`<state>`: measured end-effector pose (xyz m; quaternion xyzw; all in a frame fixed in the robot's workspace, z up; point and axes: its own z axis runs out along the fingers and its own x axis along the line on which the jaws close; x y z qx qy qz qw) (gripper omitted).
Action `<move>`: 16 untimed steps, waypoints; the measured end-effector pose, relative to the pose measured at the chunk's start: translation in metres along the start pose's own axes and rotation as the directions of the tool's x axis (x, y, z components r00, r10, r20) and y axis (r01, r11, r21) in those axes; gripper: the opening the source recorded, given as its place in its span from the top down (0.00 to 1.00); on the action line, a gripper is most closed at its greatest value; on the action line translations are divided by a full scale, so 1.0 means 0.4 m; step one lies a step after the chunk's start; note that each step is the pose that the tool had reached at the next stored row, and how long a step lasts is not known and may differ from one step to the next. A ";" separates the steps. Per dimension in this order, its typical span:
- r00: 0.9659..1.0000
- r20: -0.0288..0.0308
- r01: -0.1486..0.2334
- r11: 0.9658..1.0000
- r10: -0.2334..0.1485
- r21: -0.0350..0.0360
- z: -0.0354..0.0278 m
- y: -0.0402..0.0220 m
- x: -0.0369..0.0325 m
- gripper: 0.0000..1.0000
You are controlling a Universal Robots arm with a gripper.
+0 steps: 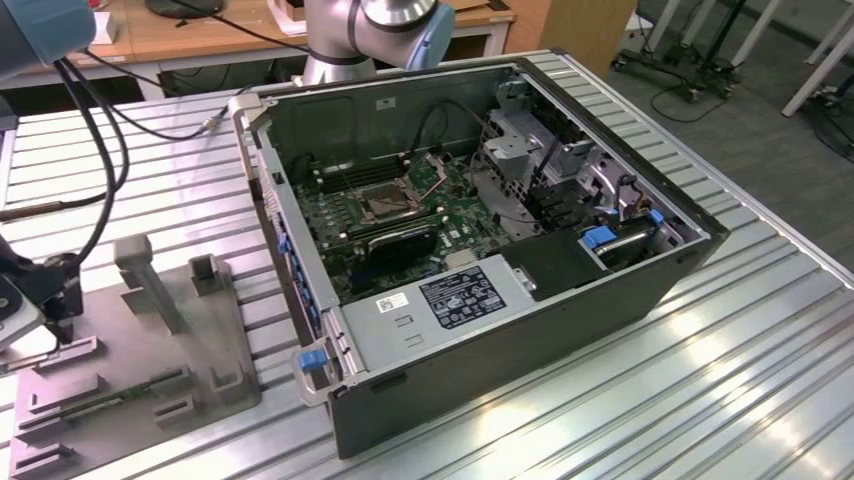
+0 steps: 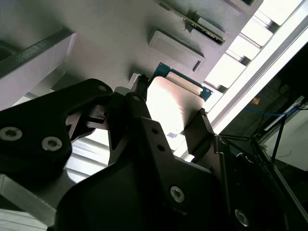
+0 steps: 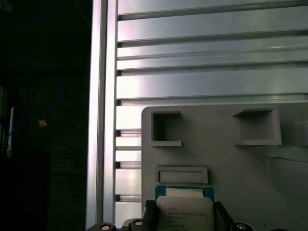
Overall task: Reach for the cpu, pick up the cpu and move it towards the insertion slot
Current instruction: 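Pick up the cpu and move it towards the insertion slot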
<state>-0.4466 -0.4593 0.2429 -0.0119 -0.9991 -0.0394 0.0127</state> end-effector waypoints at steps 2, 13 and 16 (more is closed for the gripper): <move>1.000 0.000 0.000 1.000 0.000 0.000 -0.004 0.000 0.000 0.46; 1.000 0.000 0.000 1.000 0.000 0.000 -0.030 0.002 0.001 0.46; 1.000 0.000 0.000 1.000 0.000 0.000 -0.037 0.003 0.001 0.46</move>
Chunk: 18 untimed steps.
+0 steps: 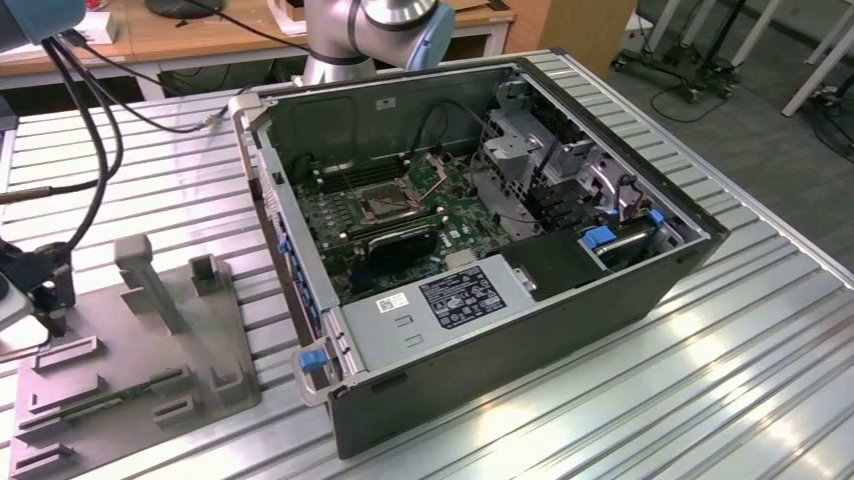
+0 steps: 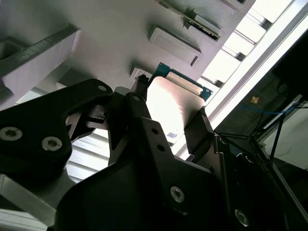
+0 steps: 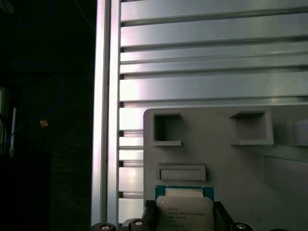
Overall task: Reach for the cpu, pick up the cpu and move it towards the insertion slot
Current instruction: 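Pick up the cpu and move it towards the insertion slot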
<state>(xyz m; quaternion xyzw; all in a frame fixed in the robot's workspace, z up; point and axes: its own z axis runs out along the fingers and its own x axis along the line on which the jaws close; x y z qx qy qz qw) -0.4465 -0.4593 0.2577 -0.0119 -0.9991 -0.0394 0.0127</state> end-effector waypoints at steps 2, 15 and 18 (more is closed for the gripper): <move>1.000 0.000 0.000 1.000 0.000 0.000 -0.004 0.000 0.000 0.46; 1.000 0.000 0.000 1.000 0.000 0.000 -0.034 0.003 0.001 0.46; 1.000 0.000 0.000 1.000 0.000 0.000 -0.041 0.003 0.001 0.46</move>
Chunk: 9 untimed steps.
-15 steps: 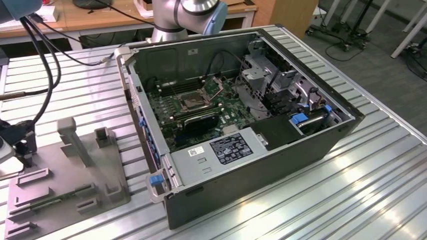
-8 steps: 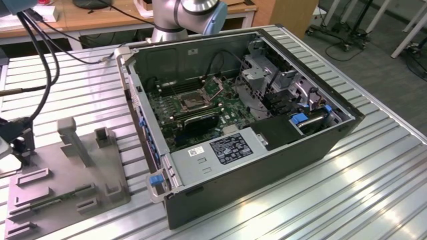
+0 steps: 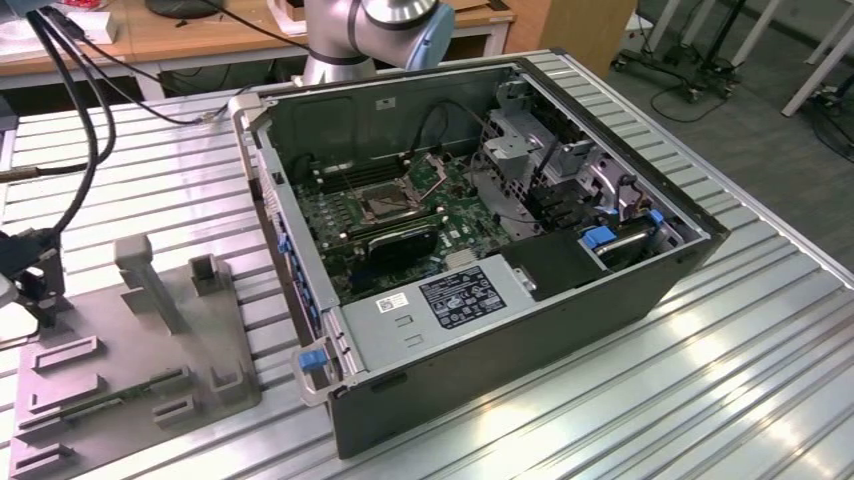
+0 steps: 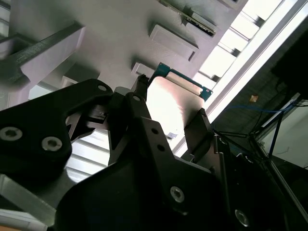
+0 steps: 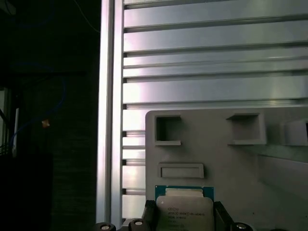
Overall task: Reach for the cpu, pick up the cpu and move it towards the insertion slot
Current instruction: 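Pick up the cpu and move it towards the insertion slot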
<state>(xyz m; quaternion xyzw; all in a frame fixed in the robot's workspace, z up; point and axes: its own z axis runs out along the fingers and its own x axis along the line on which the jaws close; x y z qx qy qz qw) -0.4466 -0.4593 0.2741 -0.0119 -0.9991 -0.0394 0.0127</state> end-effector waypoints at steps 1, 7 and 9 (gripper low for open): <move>1.000 0.000 0.000 1.000 0.000 0.000 -0.002 0.000 0.000 0.46; 1.000 0.000 0.000 1.000 0.000 0.000 -0.014 0.001 0.000 0.46; 1.000 0.000 0.000 1.000 0.000 0.000 -0.018 0.001 0.000 0.46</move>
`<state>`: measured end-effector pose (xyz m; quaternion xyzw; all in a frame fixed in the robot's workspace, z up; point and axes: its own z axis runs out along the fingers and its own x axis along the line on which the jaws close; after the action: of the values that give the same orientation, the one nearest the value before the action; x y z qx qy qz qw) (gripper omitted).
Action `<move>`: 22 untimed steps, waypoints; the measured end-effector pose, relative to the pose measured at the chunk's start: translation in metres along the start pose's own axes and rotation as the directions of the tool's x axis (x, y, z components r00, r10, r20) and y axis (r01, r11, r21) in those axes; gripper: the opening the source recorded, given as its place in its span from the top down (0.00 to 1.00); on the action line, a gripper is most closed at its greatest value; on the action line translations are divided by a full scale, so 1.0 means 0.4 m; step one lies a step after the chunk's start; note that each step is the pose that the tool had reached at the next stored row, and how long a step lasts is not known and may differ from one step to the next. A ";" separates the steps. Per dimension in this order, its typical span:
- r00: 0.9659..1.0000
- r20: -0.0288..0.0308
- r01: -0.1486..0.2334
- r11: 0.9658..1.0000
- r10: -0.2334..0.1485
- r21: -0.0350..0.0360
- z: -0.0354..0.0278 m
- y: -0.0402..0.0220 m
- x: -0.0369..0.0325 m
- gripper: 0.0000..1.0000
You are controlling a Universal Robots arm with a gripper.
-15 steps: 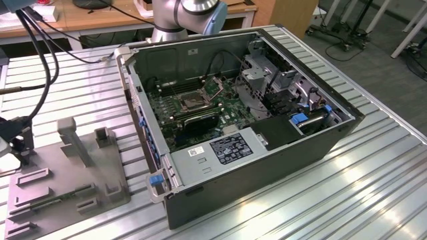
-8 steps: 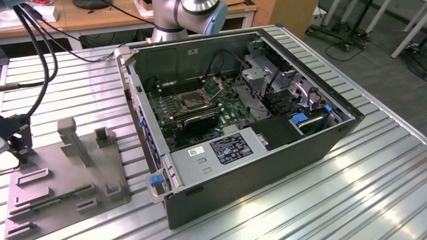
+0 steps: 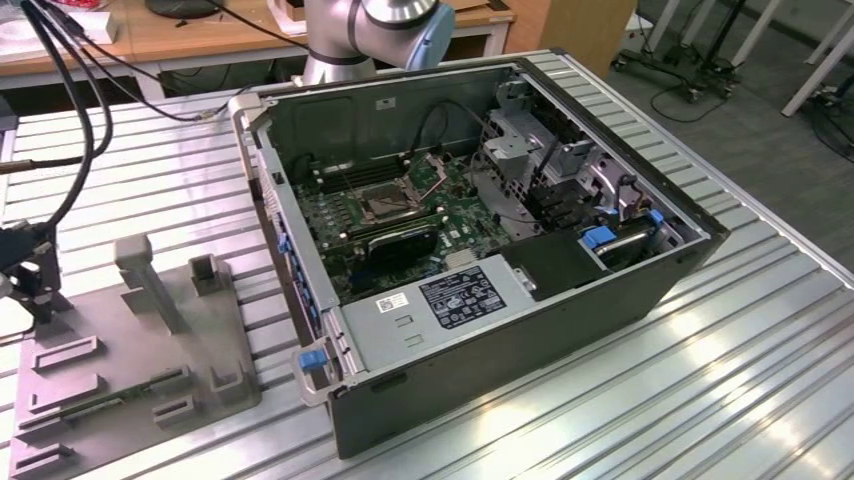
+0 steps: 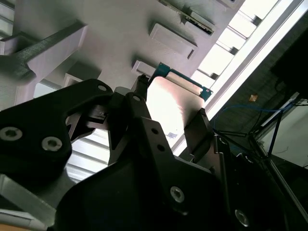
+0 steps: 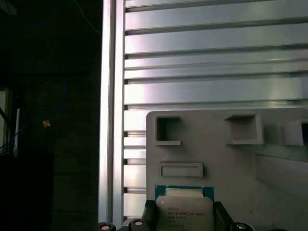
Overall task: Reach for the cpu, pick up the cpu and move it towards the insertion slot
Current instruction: 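Pick up the cpu and move it towards the insertion slot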
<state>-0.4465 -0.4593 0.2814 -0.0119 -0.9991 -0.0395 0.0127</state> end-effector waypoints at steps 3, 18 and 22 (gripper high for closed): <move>1.000 0.000 0.000 1.000 0.000 0.000 -0.007 0.001 0.000 0.46; 1.000 0.000 0.000 1.000 0.000 0.000 -0.039 0.003 0.001 0.46; 1.000 0.000 0.000 1.000 0.000 0.000 -0.049 0.004 0.001 0.46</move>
<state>-0.4465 -0.4593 0.3009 -0.0119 -0.9991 -0.0394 0.0127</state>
